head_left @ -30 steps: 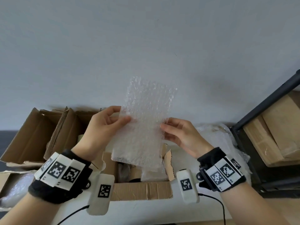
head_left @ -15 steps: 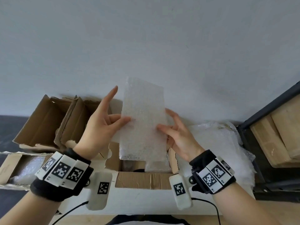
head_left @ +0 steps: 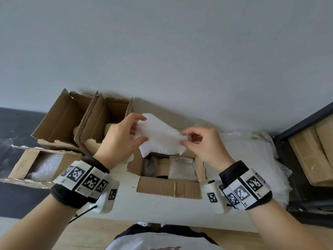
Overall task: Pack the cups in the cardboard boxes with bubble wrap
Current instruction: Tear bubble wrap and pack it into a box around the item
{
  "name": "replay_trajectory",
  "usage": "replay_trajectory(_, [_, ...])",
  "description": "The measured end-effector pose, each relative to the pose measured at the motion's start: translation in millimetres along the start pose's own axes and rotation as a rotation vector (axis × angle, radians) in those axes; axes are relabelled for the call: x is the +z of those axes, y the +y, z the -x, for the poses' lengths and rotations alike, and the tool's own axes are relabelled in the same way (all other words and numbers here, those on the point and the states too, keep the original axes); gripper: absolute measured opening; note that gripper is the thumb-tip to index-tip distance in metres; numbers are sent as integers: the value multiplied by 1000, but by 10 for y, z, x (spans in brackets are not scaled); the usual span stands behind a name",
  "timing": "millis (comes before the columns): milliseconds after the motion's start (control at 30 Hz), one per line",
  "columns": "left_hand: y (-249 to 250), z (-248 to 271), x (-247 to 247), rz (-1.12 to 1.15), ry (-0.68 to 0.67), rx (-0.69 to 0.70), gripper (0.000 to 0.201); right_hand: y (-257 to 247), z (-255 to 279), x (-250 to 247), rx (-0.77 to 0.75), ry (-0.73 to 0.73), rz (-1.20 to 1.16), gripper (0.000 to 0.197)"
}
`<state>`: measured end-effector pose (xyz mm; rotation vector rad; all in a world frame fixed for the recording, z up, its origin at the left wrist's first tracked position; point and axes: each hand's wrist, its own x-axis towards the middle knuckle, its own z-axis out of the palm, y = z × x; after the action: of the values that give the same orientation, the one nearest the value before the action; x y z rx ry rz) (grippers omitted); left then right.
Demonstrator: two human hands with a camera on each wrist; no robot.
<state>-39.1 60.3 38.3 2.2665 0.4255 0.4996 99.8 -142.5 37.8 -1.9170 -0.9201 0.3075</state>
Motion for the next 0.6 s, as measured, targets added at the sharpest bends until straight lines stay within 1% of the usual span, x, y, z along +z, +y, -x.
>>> replay_trajectory(67, [-57,18,13,-62,-12,60,32,18,20,34,-101,28,109,11])
replay_trajectory(133, [-115,56,35,-146,-24,149,20,33,68,89,-199,64,222,6])
replay_trajectory(167, [-148,80,48,-180,-23,169,16,43,101,124,-244,91,289,6])
replay_trajectory(233, [-211,137,78,-194,-16,175,13,74,166,201,-330,138,447,8])
replay_trajectory(300, [-280,207,125,-201,-31,211,14,132,234,279,-400,134,587,11])
replay_trajectory(367, [-360,290,194,-264,-94,266,15,226,305,369,-480,74,719,14])
replay_trajectory(400, [-415,313,224,-304,-138,292,15,279,320,418,-511,17,781,15])
replay_trajectory(467, [-522,377,299,-382,-227,360,21,372,378,508,-516,-114,867,17])
replay_trajectory(533, [-618,411,371,-434,-311,432,26,453,408,590,-450,-222,912,18])
replay_trajectory(600, [-694,403,422,-462,-374,477,28,493,406,673,-330,-337,953,19])
